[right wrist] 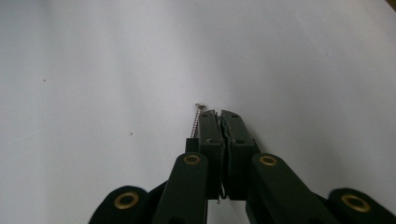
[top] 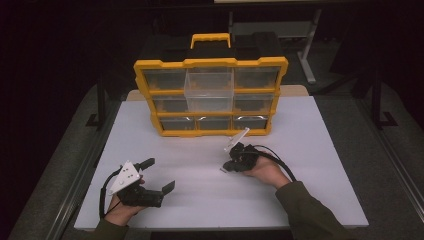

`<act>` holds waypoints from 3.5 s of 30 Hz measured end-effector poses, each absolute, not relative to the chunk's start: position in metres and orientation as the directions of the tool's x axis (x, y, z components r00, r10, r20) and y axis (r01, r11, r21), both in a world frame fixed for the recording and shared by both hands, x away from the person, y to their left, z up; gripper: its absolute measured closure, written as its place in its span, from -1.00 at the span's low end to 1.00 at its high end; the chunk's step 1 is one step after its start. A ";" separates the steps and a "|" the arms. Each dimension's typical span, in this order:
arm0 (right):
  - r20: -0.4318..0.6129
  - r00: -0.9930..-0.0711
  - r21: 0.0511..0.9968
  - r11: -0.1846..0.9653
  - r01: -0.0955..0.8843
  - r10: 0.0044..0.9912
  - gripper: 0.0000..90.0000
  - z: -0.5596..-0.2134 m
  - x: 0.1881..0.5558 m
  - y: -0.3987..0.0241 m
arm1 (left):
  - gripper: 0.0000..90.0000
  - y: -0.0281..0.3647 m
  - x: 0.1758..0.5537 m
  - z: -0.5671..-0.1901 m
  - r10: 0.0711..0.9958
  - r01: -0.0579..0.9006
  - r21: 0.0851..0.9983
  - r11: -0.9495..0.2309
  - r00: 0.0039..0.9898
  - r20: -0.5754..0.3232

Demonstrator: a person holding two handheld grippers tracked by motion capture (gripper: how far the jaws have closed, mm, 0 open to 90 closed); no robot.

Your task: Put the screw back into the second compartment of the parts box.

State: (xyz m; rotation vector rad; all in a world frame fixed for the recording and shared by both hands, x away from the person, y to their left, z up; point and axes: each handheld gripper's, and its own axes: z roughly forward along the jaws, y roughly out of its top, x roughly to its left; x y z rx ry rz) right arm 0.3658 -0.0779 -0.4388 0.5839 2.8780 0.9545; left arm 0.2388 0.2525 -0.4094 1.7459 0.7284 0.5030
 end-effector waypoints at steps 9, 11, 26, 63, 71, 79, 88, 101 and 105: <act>0.081 -0.921 0.591 0.725 0.353 0.382 0.93 -0.436 0.370 -0.083 | -1.00 0.252 0.239 -0.410 0.694 0.225 0.956 -0.188 0.720 -0.033; 0.084 -0.916 0.591 0.721 0.362 0.392 0.93 -0.433 0.369 -0.084 | -1.00 0.251 0.239 -0.410 0.693 0.223 0.957 -0.187 0.720 -0.032; 0.106 -0.909 0.600 0.703 0.382 0.402 0.93 -0.415 0.369 -0.096 | -1.00 0.251 0.240 -0.410 0.691 0.221 0.956 -0.192 0.723 -0.029; 0.176 -0.911 0.695 0.608 0.383 0.373 0.93 -0.354 0.376 -0.124 | -1.00 0.251 0.240 -0.411 0.695 0.225 0.956 -0.191 0.718 -0.031; 0.169 -0.915 0.710 0.599 0.370 0.366 0.93 -0.345 0.378 -0.127 | -1.00 0.251 0.240 -0.411 0.695 0.224 0.956 -0.192 0.719 -0.029; 0.157 -0.917 0.729 0.583 0.358 0.367 0.93 -0.329 0.381 -0.132 | -1.00 0.250 0.240 -0.411 0.695 0.226 0.956 -0.190 0.718 -0.032; 0.124 -0.925 0.738 0.591 0.327 0.359 0.93 -0.309 0.385 -0.134 | -1.00 0.251 0.240 -0.411 0.696 0.228 0.955 -0.189 0.717 -0.033; 0.137 -0.920 0.755 0.562 0.337 0.367 0.93 -0.283 0.390 -0.138 | -1.00 0.251 0.240 -0.410 0.696 0.227 0.955 -0.191 0.718 -0.032; 0.128 -0.920 0.764 0.555 0.330 0.371 0.93 -0.274 0.392 -0.140 | -1.00 0.251 0.240 -0.410 0.697 0.229 0.955 -0.189 0.717 -0.034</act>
